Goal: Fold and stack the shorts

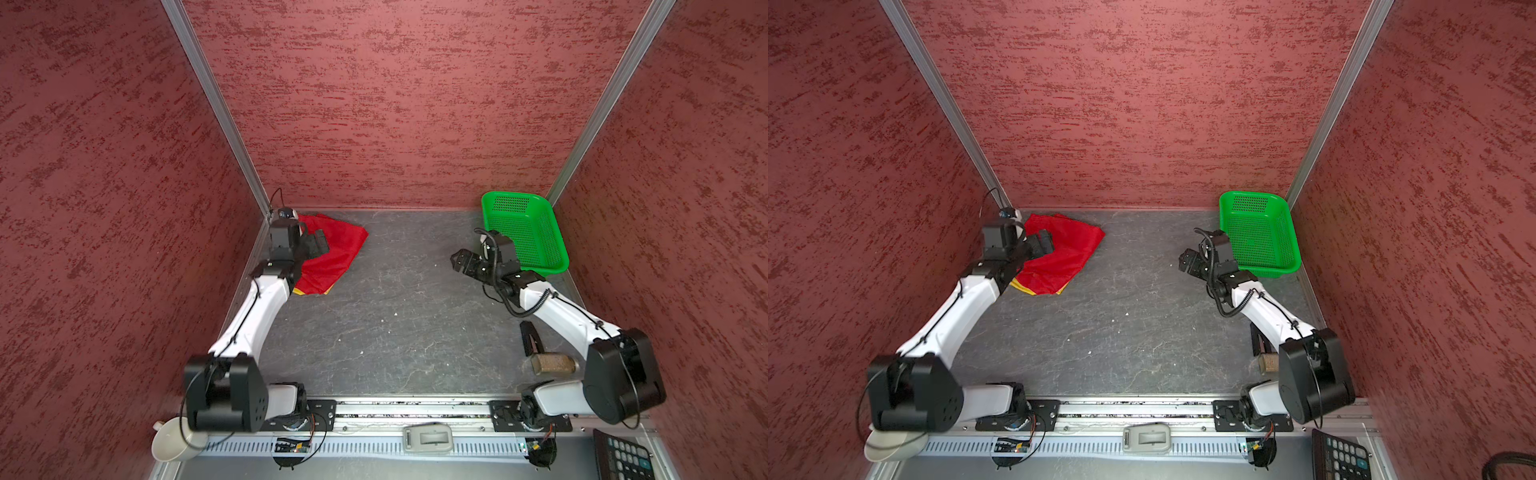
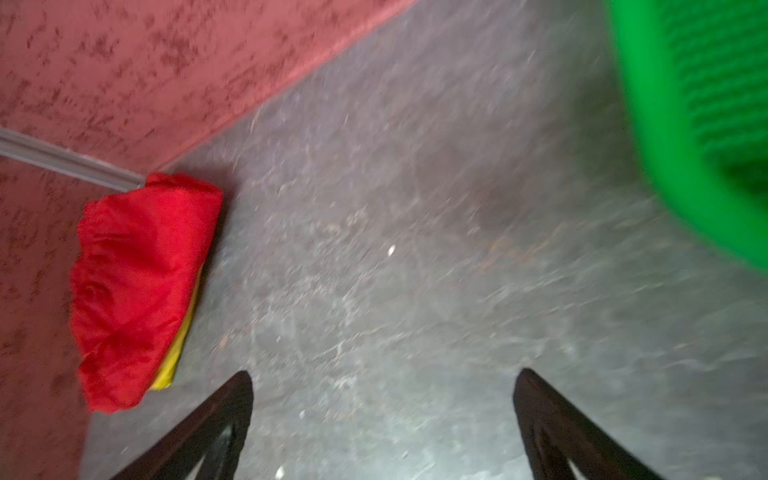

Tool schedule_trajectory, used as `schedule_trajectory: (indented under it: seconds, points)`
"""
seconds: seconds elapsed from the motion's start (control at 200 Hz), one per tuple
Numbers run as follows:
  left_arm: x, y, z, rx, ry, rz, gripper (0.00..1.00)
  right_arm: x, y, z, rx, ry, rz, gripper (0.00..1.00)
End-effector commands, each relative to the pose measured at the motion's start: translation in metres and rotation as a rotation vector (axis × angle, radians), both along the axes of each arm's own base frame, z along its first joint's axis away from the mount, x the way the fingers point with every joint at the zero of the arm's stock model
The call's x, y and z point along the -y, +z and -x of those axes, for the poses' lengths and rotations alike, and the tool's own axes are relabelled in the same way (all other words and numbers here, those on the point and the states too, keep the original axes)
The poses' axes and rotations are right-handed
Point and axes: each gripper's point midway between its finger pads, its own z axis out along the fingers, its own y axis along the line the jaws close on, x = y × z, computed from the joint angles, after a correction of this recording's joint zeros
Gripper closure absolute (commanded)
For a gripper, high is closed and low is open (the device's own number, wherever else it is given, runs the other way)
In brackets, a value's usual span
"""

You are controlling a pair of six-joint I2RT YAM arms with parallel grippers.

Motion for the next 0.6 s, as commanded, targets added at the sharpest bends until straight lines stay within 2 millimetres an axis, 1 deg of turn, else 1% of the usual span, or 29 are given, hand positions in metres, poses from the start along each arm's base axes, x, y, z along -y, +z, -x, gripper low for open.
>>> schedule_trajectory:
  seconds: [0.0,0.05,0.115,0.18,0.2,0.215,0.23,0.286,0.311,0.351,0.406,0.456,0.481,0.501,0.521,0.541,0.546,0.551,0.566,0.591]
  points:
    - [-0.018,-0.012,0.016,0.131,0.061,-0.134,0.00,0.050,0.007,-0.004,0.122,-0.076,0.248,0.01]
    - [-0.021,-0.024,0.028,0.154,0.071,-0.146,0.00,0.064,0.013,-0.003,0.187,-0.101,0.304,0.01]
    - [-0.021,-0.047,0.039,0.156,0.065,-0.162,0.01,0.084,0.020,0.000,0.270,-0.157,0.378,0.01]
    - [-0.019,-0.062,0.042,0.180,0.055,-0.163,0.01,0.097,0.023,0.007,0.358,-0.193,0.446,0.01]
    - [-0.020,-0.071,0.044,0.178,0.054,-0.162,0.00,0.100,0.023,0.010,0.386,-0.199,0.462,0.01]
    - [-0.019,-0.070,0.043,0.206,0.053,-0.159,0.00,0.102,0.024,0.012,0.405,-0.204,0.476,0.01]
    - [-0.019,-0.075,0.043,0.206,0.048,-0.158,0.01,0.104,0.023,0.014,0.420,-0.210,0.489,0.01]
    - [-0.016,-0.084,0.041,0.249,0.020,-0.150,0.00,0.112,0.018,0.021,0.461,-0.240,0.531,0.01]
    - [-0.014,-0.092,0.039,0.248,0.008,-0.143,0.01,0.116,0.015,0.024,0.477,-0.249,0.553,0.01]
    - [-0.011,-0.087,0.033,0.294,-0.011,-0.147,0.01,0.121,0.007,0.027,0.491,-0.251,0.589,0.01]
    - [0.001,-0.089,0.024,0.310,-0.092,-0.157,0.01,0.129,-0.005,0.028,0.486,-0.270,0.593,0.01]
    - [0.003,-0.106,0.015,0.269,-0.112,-0.149,0.01,0.129,-0.019,0.025,0.478,-0.248,0.579,0.01]
    - [0.004,-0.116,0.012,0.262,-0.122,-0.144,0.01,0.128,-0.015,0.022,0.496,-0.242,0.586,0.01]
    - [0.005,-0.118,0.008,0.284,-0.130,-0.157,0.00,0.125,-0.017,0.019,0.489,-0.221,0.580,0.01]
    - [0.001,-0.115,0.005,0.293,-0.105,-0.164,0.01,0.122,-0.017,0.016,0.501,-0.199,0.574,0.01]
    - [-0.002,-0.120,0.004,0.232,-0.095,-0.140,0.01,0.120,-0.016,0.015,0.521,-0.189,0.572,0.01]
    - [-0.003,-0.117,0.002,0.236,-0.094,-0.134,0.01,0.120,-0.015,0.015,0.526,-0.189,0.573,0.01]
    - [-0.004,-0.120,0.002,0.210,-0.094,-0.127,0.00,0.120,-0.015,0.015,0.530,-0.187,0.572,0.01]
    - [-0.008,-0.123,0.000,0.181,-0.079,-0.113,0.01,0.119,-0.012,0.014,0.553,-0.189,0.567,0.01]
    - [-0.018,-0.123,-0.005,0.183,-0.039,-0.097,0.01,0.118,-0.011,0.014,0.581,-0.185,0.557,0.01]
